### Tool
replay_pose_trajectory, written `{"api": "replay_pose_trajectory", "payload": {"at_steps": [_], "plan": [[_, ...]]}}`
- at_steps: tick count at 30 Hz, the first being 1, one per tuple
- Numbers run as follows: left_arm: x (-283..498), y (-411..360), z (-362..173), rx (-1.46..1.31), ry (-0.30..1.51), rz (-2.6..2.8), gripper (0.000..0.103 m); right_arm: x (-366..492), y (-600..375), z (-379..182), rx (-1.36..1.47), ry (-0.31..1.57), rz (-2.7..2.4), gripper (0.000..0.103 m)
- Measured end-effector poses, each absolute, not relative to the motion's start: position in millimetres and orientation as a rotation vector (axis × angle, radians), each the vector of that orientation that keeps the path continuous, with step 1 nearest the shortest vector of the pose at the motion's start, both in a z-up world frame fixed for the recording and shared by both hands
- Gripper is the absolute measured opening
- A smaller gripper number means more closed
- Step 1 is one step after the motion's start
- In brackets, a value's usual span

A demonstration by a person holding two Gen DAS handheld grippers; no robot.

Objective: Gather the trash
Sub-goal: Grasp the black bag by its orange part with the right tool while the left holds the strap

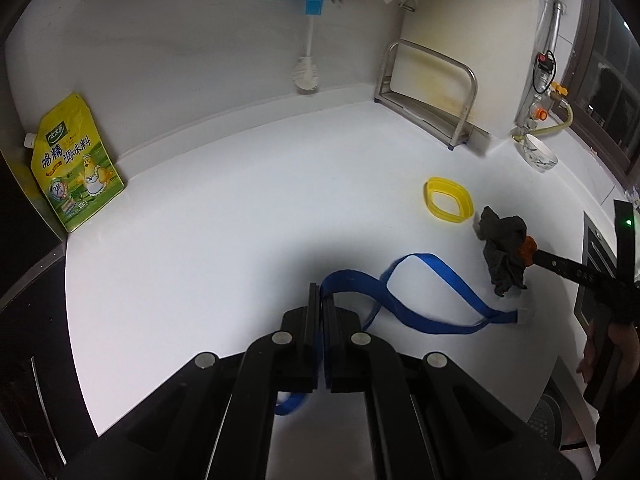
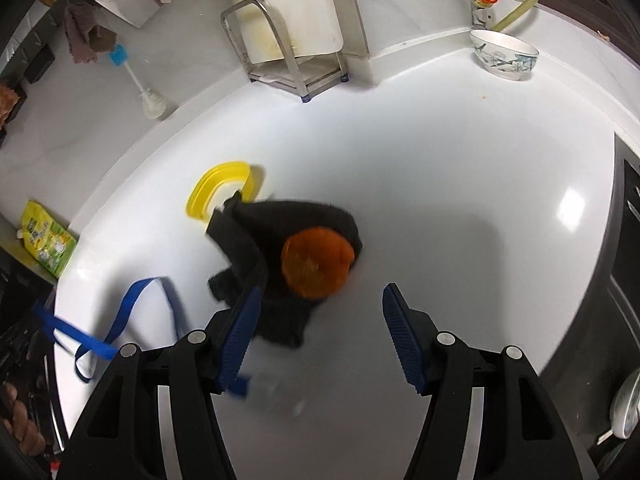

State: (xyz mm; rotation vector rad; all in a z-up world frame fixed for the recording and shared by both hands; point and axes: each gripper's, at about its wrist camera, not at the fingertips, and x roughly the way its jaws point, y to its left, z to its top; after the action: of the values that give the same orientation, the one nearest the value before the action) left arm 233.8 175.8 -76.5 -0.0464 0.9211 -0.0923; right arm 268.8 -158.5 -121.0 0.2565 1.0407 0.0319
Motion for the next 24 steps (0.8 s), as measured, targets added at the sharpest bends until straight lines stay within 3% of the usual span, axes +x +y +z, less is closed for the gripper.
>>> {"api": "replay_pose_trajectory", "payload": {"at_steps": [8, 16, 24], "plan": [[238.4, 176.0, -78.7, -0.042, 0.929, -0.128, 0.002, 288.6, -155.9, -132.6, 0.239, 1.050, 0.003, 0.060], [245.0, 171.6, -83.4, -0.043, 0.940, -0.151, 0.002, 288.4, -148.1, -132.6, 0.215, 1.059, 0.018, 0.014], [243.8, 159.0, -79.1, -0.041, 0.932, -0.180, 0.002, 276.0, -155.0, -119.4, 0.239, 1.033, -0.004, 0.009]]}}
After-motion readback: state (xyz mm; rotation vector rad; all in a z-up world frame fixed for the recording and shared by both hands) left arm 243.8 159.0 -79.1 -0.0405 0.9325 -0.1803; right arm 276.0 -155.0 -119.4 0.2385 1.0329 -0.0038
